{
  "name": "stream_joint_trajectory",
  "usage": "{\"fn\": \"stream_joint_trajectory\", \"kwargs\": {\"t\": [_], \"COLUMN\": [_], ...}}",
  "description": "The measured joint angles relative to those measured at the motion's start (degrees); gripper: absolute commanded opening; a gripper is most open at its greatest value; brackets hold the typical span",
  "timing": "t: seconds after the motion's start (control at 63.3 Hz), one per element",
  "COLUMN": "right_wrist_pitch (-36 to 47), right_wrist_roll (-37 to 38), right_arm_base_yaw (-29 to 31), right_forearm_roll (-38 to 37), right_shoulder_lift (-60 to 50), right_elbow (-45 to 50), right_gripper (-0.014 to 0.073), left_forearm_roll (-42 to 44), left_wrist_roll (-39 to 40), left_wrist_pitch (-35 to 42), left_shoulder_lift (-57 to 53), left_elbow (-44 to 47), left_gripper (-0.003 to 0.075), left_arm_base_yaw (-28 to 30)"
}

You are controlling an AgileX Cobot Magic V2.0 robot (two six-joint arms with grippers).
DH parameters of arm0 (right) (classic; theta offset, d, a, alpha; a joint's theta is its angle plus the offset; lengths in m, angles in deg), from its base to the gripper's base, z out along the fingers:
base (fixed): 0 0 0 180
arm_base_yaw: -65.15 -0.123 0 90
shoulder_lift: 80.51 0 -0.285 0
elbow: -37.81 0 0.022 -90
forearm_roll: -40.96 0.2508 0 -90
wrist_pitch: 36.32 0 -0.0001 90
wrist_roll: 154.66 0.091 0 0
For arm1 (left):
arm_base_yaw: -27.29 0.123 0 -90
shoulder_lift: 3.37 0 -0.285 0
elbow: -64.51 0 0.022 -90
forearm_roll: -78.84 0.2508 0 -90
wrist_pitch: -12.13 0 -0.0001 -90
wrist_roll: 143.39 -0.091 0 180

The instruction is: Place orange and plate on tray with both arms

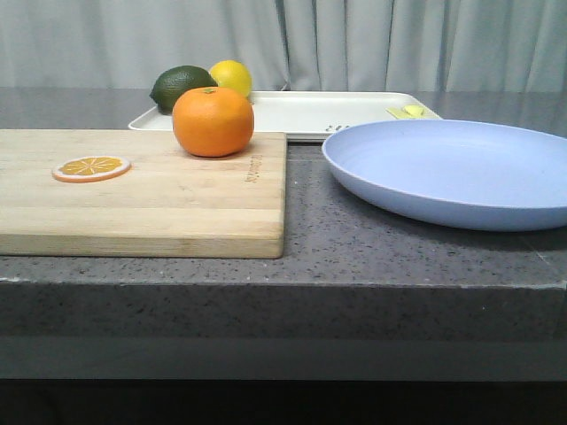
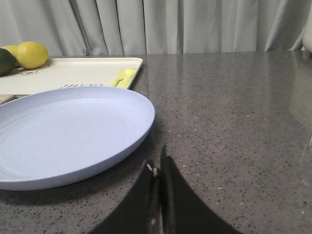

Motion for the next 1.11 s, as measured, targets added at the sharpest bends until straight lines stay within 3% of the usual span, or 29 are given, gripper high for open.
{"fn": "stream_joint_trajectory", "kwargs": {"t": [1.106], "right_wrist_pitch": [0.6], "right_wrist_roll": [0.0], "right_arm_base_yaw": [0.0], "right_forearm_roll": [0.0], "right_shoulder_lift": [0.0], "right_elbow": [-2.5], "right_gripper": [-0.0067], "left_forearm_roll": [-2.8], "left_wrist_roll": [0.0], "left_wrist_pitch": [0.1], "left_shoulder_lift": [0.0], "left_elbow": [-2.0], "left_gripper": [-0.0020], "left_arm_base_yaw": [0.0]}}
